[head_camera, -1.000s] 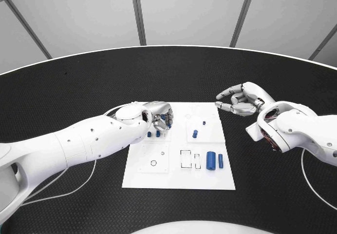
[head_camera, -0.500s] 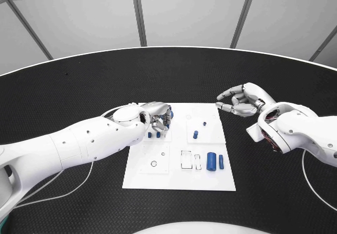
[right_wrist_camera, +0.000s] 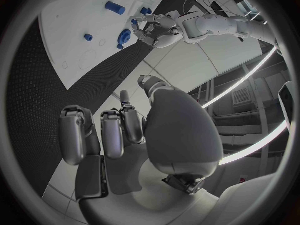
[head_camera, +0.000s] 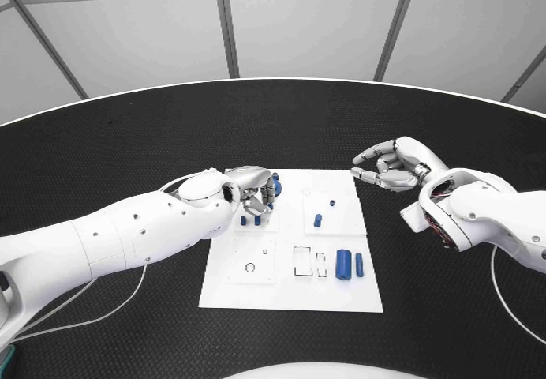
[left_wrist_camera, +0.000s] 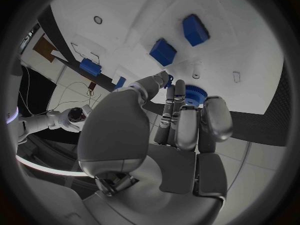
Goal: Assemble the parts on the task board
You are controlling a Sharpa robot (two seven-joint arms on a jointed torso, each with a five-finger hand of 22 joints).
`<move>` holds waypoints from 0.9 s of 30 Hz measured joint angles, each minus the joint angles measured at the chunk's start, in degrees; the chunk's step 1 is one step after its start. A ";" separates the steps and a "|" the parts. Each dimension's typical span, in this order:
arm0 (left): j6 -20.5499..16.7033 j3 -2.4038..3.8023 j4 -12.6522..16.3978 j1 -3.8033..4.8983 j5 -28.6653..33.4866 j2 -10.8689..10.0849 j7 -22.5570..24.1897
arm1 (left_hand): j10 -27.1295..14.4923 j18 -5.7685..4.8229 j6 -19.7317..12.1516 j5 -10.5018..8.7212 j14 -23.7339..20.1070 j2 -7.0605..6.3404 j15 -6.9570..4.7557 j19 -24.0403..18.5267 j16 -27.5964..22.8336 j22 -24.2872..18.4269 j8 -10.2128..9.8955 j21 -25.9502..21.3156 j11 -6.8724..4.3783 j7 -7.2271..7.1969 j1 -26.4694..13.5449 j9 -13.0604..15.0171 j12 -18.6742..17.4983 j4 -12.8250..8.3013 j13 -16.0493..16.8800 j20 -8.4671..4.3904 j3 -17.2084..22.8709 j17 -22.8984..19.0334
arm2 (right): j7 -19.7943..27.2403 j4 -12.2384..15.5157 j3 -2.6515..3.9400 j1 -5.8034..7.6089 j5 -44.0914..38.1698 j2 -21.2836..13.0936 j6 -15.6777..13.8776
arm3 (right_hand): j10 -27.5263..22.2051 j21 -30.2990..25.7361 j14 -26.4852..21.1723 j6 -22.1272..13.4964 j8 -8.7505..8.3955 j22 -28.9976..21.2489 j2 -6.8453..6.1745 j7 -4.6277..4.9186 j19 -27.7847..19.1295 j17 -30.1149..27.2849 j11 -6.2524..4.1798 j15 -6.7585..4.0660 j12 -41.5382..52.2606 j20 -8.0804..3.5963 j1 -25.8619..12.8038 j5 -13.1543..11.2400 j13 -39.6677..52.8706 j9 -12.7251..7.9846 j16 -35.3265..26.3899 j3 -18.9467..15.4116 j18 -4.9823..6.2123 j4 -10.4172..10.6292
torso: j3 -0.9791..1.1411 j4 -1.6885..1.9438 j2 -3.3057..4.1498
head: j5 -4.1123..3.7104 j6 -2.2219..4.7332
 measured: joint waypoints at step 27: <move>0.73 1.15 1.74 2.24 -0.22 -3.14 -1.06 | 0.21 0.00 -0.01 0.00 0.21 0.00 -0.21 0.00 0.00 0.06 -0.01 0.00 -0.20 -0.01 0.00 -0.03 0.00 0.00 -0.01 0.00 0.00 0.00 | 0.03 -0.38 0.00 -0.01 0.00 0.24 -0.03 | 0.00 0.00 0.00 0.00 0.00 0.00 0.00 0.00 0.00 0.02 0.00 0.00 -0.01 0.00 0.00 0.00 -0.02 0.01 0.00 0.00 0.00 0.00 | 0.07 -0.04 -0.04 | 0.53 0.48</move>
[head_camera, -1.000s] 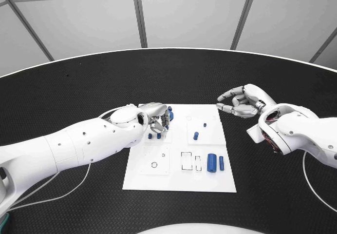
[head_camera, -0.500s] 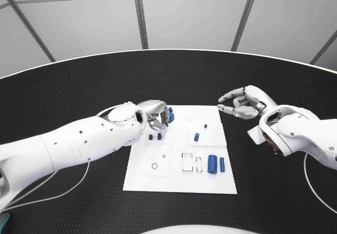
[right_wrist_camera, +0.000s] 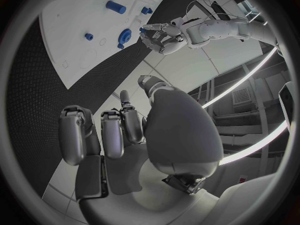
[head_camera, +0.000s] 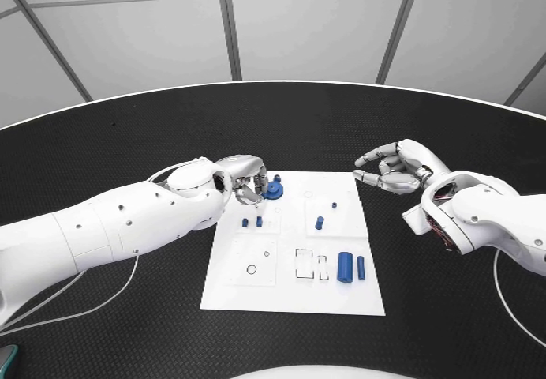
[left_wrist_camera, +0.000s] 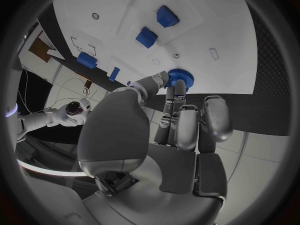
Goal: Assemble the parts on the task board
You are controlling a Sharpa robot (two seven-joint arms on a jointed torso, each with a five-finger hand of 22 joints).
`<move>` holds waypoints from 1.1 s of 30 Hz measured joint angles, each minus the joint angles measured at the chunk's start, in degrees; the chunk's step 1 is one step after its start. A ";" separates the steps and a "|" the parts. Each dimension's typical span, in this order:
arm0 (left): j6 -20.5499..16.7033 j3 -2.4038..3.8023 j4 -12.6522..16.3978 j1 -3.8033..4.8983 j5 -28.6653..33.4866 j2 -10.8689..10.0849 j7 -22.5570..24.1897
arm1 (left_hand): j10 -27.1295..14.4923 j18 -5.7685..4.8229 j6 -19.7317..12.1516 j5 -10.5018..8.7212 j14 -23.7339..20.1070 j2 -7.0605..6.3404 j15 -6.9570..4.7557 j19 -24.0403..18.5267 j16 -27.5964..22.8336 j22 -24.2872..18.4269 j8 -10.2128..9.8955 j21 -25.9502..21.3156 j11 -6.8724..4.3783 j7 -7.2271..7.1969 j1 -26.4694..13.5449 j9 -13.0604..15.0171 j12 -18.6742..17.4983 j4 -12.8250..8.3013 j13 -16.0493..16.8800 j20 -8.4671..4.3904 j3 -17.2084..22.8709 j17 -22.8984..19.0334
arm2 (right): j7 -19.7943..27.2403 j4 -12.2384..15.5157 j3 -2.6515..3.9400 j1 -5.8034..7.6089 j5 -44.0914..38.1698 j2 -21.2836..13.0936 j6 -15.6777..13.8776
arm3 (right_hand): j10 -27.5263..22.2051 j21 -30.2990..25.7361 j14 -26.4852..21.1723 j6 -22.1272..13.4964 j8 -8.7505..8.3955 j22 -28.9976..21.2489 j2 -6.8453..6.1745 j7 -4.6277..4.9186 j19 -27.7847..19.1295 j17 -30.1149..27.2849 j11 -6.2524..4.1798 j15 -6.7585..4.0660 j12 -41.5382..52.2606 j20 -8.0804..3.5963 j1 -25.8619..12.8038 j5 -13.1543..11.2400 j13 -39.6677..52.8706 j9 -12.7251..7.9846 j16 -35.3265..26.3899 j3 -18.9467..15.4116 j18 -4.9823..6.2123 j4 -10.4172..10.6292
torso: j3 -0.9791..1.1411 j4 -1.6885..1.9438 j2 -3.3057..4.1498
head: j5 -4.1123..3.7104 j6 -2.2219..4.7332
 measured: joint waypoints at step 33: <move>1.74 -0.05 -0.11 -0.07 1.10 -1.52 0.65 | 0.00 0.00 -0.01 0.00 0.00 0.00 0.00 0.20 0.00 0.04 0.00 -0.01 0.00 -0.01 0.00 -0.03 -0.26 0.00 -0.01 -0.20 0.00 -0.06 | 0.00 -0.30 -0.01 -0.02 0.00 0.36 0.14 | 0.00 0.00 0.00 0.00 0.00 0.00 0.00 0.00 0.00 -0.02 0.00 0.00 0.00 0.00 0.00 0.00 -0.02 0.00 0.00 0.00 0.00 0.00 | -0.09 0.01 0.28 | 0.53 -0.51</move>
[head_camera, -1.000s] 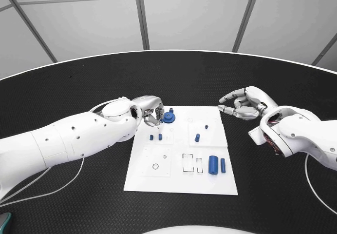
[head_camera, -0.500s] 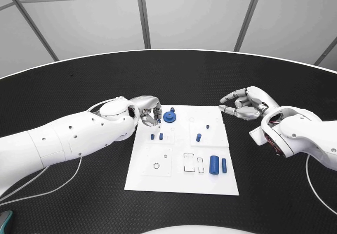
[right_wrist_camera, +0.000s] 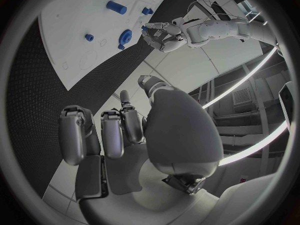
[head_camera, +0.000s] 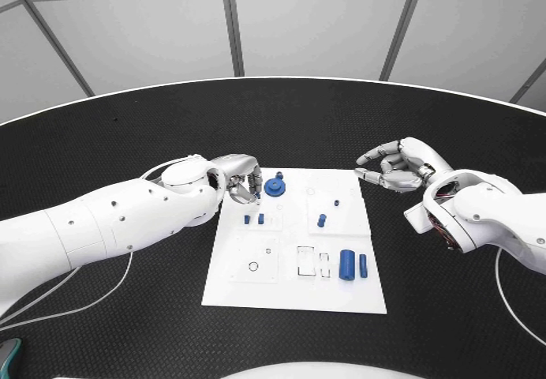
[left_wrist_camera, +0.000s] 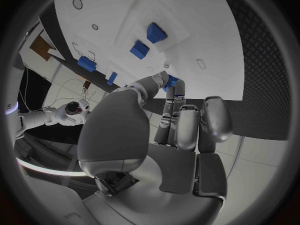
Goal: Assemble the parts on the task board
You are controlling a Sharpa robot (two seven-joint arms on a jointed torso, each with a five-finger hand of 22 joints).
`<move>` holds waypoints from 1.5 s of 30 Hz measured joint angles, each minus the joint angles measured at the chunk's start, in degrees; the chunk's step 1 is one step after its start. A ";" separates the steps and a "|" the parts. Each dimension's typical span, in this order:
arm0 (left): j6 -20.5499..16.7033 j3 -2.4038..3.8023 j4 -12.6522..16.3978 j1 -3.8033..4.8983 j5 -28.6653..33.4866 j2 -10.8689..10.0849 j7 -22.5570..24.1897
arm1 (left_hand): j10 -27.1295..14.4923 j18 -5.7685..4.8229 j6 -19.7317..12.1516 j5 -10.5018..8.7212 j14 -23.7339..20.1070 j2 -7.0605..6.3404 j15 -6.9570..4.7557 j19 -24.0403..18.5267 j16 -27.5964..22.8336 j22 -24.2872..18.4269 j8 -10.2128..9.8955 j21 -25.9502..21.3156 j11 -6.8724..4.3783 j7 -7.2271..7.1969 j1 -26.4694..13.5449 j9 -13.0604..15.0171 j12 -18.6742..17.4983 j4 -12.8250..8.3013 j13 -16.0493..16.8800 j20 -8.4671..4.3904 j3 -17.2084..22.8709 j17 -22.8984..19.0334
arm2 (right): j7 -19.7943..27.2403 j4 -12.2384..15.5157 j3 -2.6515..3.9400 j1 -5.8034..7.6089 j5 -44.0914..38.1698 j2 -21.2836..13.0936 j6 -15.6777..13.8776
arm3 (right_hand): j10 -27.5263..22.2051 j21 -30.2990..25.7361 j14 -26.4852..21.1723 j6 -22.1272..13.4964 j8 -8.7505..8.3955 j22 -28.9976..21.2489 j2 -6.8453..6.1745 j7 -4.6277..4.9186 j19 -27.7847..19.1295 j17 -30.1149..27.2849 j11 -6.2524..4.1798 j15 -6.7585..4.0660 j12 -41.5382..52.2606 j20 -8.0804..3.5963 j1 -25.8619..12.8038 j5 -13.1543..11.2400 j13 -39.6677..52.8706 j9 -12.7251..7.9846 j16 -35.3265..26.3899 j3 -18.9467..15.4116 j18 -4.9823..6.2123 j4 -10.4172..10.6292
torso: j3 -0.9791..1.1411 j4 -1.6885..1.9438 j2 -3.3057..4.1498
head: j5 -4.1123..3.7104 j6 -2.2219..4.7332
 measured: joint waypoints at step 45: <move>1.70 -0.04 -0.73 -0.54 0.59 0.41 0.36 | 0.20 0.00 -0.01 0.00 0.00 0.00 0.00 0.00 0.00 -0.02 0.00 0.00 0.20 -0.01 0.00 -0.04 -0.31 0.00 0.03 0.00 0.00 -0.05 | -0.04 0.09 0.00 -0.01 0.00 -0.04 0.03 | 0.00 0.00 -0.21 0.00 0.00 0.00 0.00 0.00 0.00 -0.01 0.00 -0.21 0.00 0.00 0.00 0.00 0.04 -0.07 0.00 0.00 0.00 0.00 | 0.02 -0.03 -0.06 | 0.20 -0.53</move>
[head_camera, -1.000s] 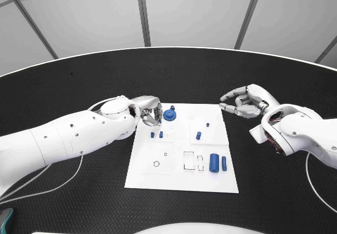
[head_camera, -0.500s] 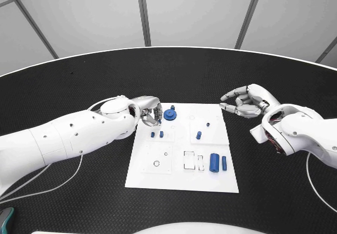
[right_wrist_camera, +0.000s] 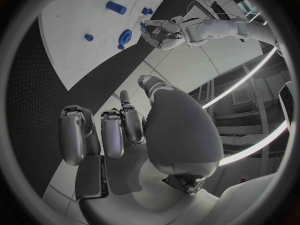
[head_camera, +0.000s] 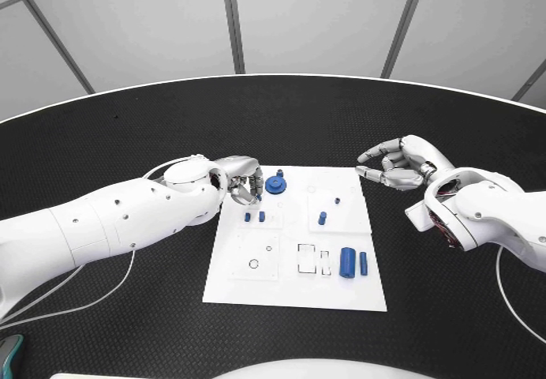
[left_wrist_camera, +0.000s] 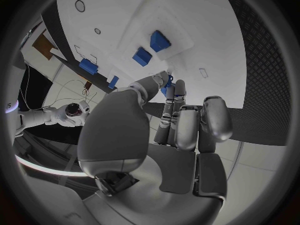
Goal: Assemble the parts on the task board
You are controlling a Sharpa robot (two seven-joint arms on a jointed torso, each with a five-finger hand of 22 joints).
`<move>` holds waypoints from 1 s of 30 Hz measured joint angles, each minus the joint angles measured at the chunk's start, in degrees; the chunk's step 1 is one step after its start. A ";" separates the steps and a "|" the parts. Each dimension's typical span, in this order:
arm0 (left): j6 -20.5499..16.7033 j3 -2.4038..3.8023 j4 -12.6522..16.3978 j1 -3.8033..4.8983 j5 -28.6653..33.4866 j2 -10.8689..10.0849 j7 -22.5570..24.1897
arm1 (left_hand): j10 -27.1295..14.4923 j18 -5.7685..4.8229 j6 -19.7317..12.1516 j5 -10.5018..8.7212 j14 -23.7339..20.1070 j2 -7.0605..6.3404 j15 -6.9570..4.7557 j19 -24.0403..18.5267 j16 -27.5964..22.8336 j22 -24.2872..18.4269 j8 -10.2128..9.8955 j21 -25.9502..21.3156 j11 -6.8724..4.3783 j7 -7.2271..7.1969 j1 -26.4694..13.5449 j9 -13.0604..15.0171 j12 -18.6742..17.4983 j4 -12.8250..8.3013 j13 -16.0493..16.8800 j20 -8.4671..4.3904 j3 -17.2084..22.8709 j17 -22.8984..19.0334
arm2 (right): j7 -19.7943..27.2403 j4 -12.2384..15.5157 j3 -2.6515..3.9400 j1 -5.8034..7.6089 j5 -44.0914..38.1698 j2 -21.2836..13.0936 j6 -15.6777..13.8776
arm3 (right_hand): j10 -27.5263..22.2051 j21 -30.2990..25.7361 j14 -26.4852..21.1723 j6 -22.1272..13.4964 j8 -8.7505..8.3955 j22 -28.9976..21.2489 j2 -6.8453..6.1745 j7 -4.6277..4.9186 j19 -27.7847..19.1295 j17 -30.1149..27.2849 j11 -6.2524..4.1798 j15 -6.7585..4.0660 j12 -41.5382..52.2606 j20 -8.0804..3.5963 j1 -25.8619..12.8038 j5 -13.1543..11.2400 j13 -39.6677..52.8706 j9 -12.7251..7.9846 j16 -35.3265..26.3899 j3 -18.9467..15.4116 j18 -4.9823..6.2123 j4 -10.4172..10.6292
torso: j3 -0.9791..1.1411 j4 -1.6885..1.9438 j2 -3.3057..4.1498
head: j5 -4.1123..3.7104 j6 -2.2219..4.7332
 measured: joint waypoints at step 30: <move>1.11 -0.02 -0.38 -0.12 0.01 0.13 0.33 | 0.00 0.00 0.00 0.00 0.00 0.00 0.00 0.00 0.00 -0.10 -0.24 0.00 0.00 0.00 0.00 -0.01 -0.05 0.00 0.04 0.00 0.00 0.01 | -0.01 0.02 0.00 0.00 0.00 0.00 0.02 | 0.00 0.00 0.00 0.00 0.00 0.00 0.00 0.00 0.00 0.00 0.00 0.00 0.00 0.00 0.00 0.00 -0.02 0.01 0.00 0.00 0.00 0.00 | 0.04 0.00 -0.06 | 0.07 -0.38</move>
